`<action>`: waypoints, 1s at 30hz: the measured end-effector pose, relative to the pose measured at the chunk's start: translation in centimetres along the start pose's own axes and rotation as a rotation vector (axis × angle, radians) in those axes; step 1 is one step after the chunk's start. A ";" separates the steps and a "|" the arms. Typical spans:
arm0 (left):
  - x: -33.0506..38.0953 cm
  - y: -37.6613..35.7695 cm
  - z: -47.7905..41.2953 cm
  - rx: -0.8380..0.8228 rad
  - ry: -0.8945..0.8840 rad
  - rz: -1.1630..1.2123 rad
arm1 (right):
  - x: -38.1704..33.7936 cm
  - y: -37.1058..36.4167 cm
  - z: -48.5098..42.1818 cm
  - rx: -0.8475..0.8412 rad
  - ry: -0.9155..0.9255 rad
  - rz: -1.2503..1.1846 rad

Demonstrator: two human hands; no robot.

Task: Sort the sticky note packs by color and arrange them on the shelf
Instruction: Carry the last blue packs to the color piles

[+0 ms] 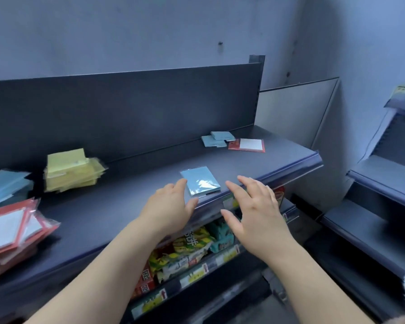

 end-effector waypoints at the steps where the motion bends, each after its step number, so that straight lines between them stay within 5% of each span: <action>1: -0.1 -0.6 -1.0 -0.027 0.009 -0.025 | 0.5 -0.4 -0.6 -0.011 -0.002 0.002; 11: 1.0 -5.5 -10.3 -0.317 -0.085 -0.220 | 5.6 -4.8 -8.7 -0.143 0.003 0.124; 30: 0.6 -6.8 -14.3 -0.295 -0.035 -0.224 | 11.4 -16.1 -23.6 -0.291 0.110 0.049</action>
Point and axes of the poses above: each hand's wrist, its own z-axis away from the middle knuckle, its own y-axis out of the back of the hand, x = y × z, the point moved 6 cm from there along -z, towards the middle knuckle, and after that the axes turned 15 degrees about x, right-handed, at the moved point
